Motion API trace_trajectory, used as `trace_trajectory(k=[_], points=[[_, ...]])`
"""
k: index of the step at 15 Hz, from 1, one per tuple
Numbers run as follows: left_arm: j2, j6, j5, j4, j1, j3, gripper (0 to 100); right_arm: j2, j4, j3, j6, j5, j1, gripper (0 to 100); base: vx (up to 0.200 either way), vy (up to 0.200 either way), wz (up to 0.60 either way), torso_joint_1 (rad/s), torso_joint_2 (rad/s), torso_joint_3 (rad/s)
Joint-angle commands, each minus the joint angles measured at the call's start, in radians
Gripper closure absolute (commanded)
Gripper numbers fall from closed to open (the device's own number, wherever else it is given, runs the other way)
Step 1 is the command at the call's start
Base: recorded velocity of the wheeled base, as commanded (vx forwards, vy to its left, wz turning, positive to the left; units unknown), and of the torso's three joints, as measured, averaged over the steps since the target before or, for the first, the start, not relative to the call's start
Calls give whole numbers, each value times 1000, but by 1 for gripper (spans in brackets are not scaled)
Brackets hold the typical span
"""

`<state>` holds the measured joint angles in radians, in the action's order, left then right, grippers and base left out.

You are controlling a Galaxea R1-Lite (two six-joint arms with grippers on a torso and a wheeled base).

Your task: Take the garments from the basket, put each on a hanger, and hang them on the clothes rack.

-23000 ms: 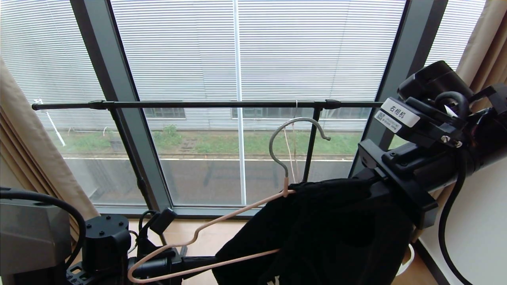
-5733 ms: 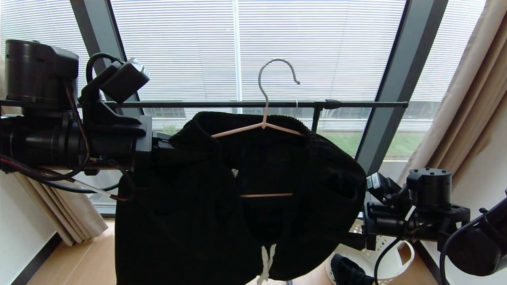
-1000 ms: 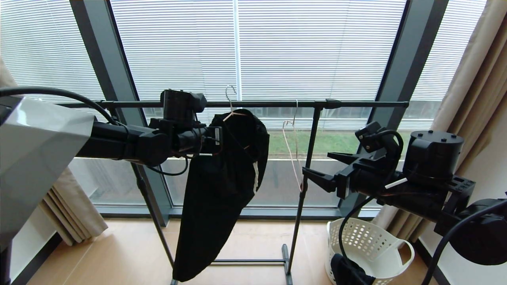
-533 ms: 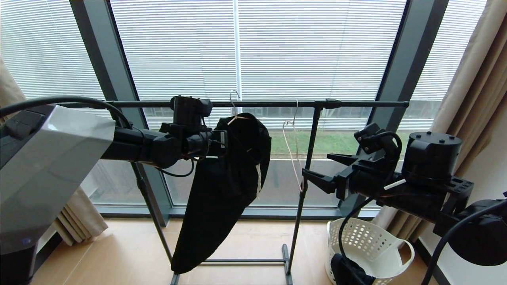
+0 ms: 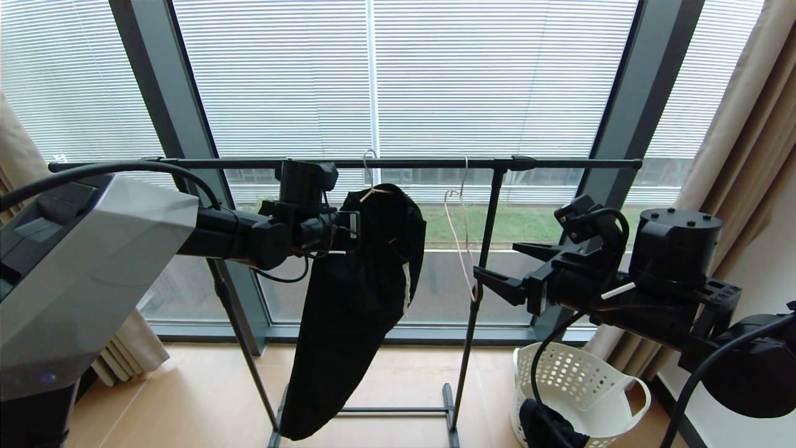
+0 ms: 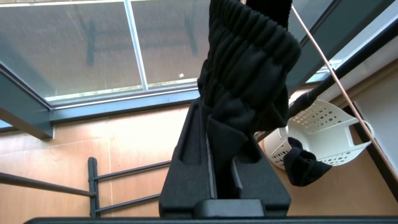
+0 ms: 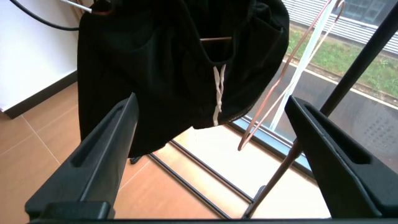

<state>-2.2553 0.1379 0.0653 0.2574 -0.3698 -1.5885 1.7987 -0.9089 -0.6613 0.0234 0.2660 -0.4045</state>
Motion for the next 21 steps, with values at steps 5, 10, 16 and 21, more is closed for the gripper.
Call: trace_trajectory(k=[5, 10, 16, 21], points=[[-7, 0, 1, 2, 0, -1, 100, 8, -2, -1, 0, 1, -1, 0, 0, 0, 0, 0, 0, 0], [7, 2, 41, -3, -1, 21, 0, 10, -2, 0, 0, -1, -1, 0, 0, 0, 0, 0, 0, 0], [359, 2, 42, -7, -23, 361, 0, -27, -4, 45, -31, -5, -1, 0, 0, 0, 0, 0, 0, 0], [815, 14, 36, 0, -110, 898, 0, -314, 12, 305, -65, -214, -117, 0, 0, 0, 0, 0, 0, 0]])
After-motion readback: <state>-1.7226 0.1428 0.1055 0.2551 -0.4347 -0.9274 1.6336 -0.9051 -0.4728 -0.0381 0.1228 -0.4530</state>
